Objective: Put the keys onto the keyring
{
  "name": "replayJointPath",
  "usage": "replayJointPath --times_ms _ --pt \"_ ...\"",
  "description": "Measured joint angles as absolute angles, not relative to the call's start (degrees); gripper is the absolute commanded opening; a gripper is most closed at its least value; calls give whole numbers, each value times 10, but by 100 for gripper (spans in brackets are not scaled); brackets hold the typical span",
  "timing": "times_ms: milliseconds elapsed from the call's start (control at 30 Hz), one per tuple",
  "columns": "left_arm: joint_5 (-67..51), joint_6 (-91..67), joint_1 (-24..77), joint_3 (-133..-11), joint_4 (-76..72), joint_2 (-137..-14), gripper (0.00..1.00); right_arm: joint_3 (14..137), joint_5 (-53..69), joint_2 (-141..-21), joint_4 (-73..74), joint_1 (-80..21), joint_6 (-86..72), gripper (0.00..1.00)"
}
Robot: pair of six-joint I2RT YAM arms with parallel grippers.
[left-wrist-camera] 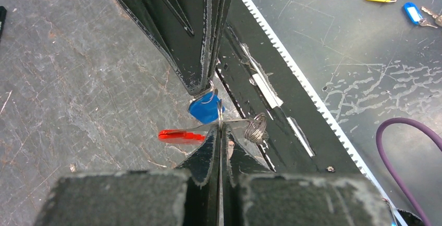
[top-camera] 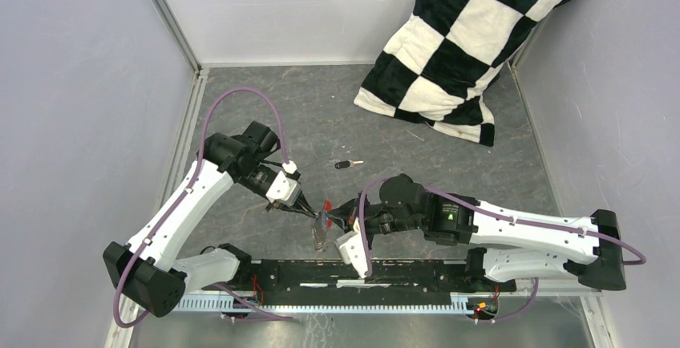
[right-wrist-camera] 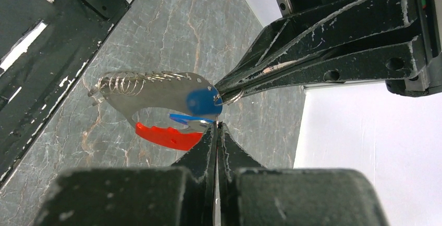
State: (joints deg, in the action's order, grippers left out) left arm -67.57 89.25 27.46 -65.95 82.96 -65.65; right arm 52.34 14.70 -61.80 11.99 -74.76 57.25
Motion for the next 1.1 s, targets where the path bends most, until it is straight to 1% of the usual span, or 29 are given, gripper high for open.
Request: replayJointPath --times_ms 1100 --pt "-675 859 275 -660 805 -652 2 543 115 -634 117 -761 572 0"
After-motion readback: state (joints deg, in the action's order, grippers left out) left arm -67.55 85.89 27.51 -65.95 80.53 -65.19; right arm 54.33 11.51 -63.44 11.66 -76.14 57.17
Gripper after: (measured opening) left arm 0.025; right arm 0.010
